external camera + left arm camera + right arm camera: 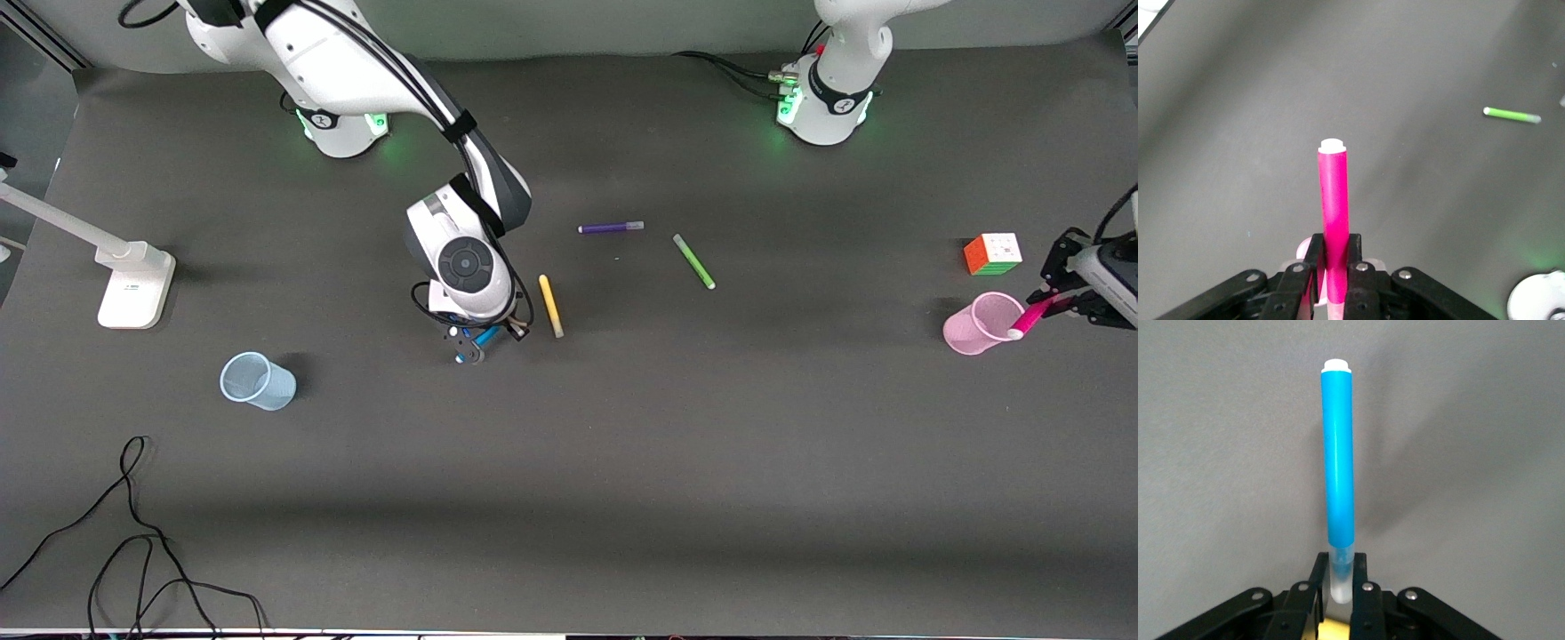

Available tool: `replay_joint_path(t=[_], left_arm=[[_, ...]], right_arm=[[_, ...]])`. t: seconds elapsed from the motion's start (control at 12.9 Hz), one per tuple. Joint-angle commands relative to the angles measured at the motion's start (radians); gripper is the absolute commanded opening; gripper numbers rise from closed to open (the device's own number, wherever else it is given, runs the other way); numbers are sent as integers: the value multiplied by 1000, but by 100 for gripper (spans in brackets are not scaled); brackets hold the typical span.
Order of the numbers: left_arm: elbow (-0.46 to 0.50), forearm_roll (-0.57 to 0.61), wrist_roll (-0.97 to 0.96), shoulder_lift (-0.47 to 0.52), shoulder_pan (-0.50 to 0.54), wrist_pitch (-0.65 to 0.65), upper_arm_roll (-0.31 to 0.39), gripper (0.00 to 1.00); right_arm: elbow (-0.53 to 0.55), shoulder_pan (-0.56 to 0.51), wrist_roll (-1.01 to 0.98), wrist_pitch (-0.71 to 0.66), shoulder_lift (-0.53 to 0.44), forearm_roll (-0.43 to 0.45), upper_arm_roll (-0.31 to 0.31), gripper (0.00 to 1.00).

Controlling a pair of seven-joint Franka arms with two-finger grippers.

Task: Place pink and blue markers in matching cups
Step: 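Carry the pink marker with the left gripper over the pink cup, then lower the pink marker into the pink cup while the right gripper carries the blue marker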

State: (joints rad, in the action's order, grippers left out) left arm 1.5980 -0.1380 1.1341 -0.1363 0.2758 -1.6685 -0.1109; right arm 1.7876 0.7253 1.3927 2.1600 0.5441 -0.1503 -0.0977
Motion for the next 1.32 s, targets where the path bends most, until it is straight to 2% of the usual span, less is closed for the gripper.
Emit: replay_joint_path(t=[0.0, 0.23, 0.54, 0.7, 1.01, 1.24], left_arm=[[80, -73, 236, 15, 98, -69, -13, 0], [160, -256, 510, -23, 212, -111, -13, 0], [175, -380, 769, -133, 327, -109, -13, 0], [174, -428, 875, -199, 367, -109, -13, 0], [177, -503, 1070, -328, 436, -77, -15, 0], [177, -525, 1154, -380, 468, -60, -15, 0]], right_arm=[[9, -27, -63, -122, -100, -15, -4, 13], [-10, -79, -139, -282, -194, -17, -5, 13], [-157, -205, -352, -639, -275, -15, -8, 13], [-209, -244, -557, -733, -312, -3, -83, 13], [-218, -242, -962, -769, -365, 99, -278, 13], [-218, -244, -1249, -778, -365, 110, -439, 13]])
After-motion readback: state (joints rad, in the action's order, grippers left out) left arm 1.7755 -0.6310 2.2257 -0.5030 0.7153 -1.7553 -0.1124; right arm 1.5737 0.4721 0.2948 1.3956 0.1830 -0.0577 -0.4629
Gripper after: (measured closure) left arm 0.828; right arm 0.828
